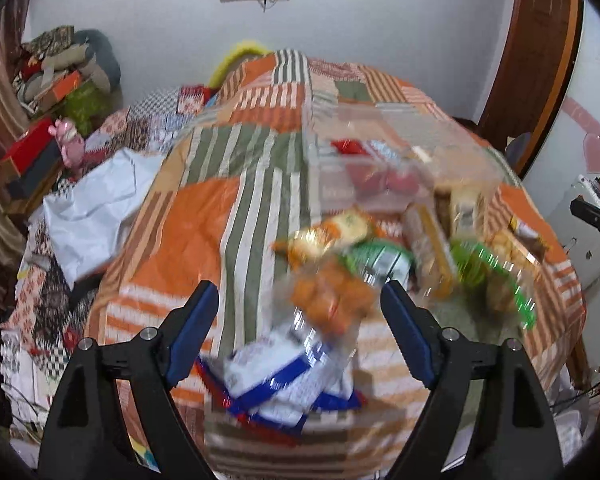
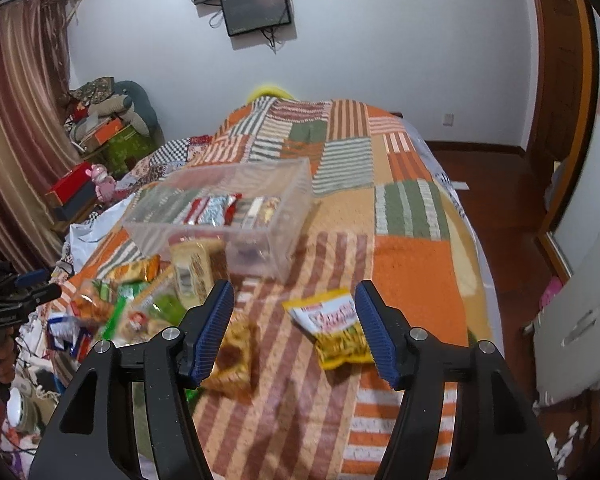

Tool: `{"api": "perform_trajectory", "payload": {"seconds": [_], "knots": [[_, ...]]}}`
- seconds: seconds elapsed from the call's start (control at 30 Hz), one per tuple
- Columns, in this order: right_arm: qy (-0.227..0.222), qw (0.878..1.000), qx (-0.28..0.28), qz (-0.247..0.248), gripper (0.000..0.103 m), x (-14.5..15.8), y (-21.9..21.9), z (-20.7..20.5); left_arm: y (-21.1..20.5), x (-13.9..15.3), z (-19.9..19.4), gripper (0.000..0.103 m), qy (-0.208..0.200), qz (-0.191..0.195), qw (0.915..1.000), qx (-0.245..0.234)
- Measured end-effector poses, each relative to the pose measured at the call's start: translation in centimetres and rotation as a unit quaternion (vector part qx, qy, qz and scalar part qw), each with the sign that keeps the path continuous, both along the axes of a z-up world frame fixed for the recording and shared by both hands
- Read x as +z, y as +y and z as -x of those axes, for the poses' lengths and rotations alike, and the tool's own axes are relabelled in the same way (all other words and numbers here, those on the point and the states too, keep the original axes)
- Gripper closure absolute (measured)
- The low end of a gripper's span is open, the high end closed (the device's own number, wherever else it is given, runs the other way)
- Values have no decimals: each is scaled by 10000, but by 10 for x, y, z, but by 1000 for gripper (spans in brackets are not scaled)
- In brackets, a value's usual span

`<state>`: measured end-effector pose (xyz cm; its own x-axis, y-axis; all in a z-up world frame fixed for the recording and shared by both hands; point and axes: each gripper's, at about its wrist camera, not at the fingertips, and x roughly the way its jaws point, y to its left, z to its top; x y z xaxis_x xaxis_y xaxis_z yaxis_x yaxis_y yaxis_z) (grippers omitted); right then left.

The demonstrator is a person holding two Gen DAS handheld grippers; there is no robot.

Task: Organize snacks
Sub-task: 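Grasp the blue-and-white bag with left tool while right tool grasps the yellow Kakaday bag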

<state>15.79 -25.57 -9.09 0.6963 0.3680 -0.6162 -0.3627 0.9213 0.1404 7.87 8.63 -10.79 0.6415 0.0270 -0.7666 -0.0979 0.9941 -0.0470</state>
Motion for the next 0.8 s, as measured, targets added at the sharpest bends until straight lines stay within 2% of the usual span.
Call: {"api": "perform_trajectory", "payload": {"seconds": [0.23, 0.4, 0.53, 0.8], "knots": [[208, 9996, -162, 84, 39, -24, -12, 4, 6, -28, 19, 18, 221, 222, 9994, 168], [452, 9986, -246, 108, 39, -40, -15, -1, 1, -38, 24, 10, 218, 106, 9996, 166], [583, 9978, -254, 169, 39, -47, -17, -10, -1, -46, 20, 10, 296, -103, 9993, 217], [772, 9959, -171, 437, 39, -59, -14, -30, 15, -61, 14, 2, 358, 83, 9983, 446]]}}
